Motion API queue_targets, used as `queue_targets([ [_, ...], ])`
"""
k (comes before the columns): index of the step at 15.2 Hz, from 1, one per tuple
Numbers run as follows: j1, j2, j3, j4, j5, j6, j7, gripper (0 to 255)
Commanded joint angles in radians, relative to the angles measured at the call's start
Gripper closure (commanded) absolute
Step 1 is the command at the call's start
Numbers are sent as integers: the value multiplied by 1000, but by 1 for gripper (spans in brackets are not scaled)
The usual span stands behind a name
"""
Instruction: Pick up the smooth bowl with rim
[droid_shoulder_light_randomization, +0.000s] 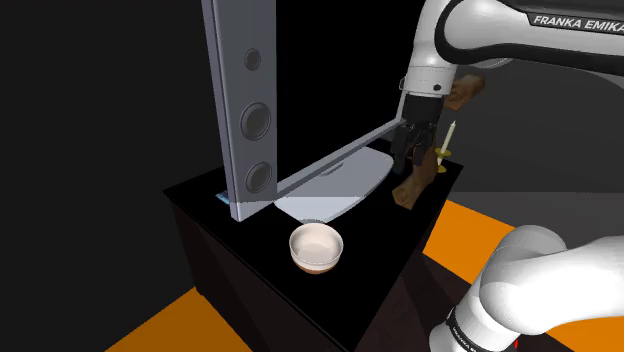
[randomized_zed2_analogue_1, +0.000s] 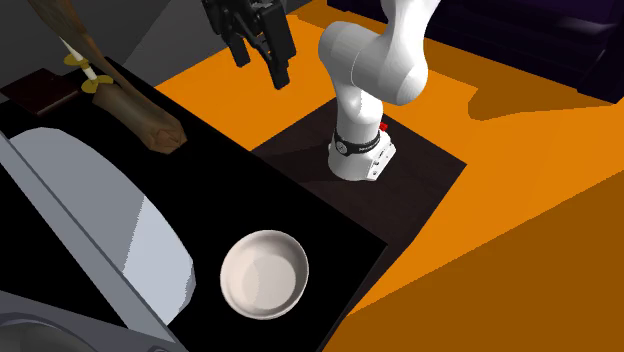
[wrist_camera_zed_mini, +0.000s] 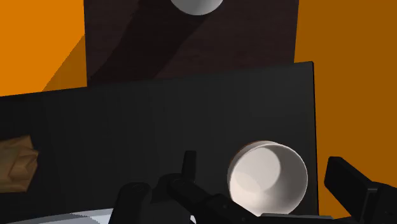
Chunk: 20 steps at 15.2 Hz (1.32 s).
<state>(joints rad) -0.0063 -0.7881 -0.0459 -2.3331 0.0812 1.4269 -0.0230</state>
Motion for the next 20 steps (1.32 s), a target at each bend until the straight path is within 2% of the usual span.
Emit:
queue_targets([
  [1,0,0,0,0,0,0,0,0],
  [11,3,115,54,-239,71,394,69,0],
  [20,25,380,99,-325,151,781,107,0],
])
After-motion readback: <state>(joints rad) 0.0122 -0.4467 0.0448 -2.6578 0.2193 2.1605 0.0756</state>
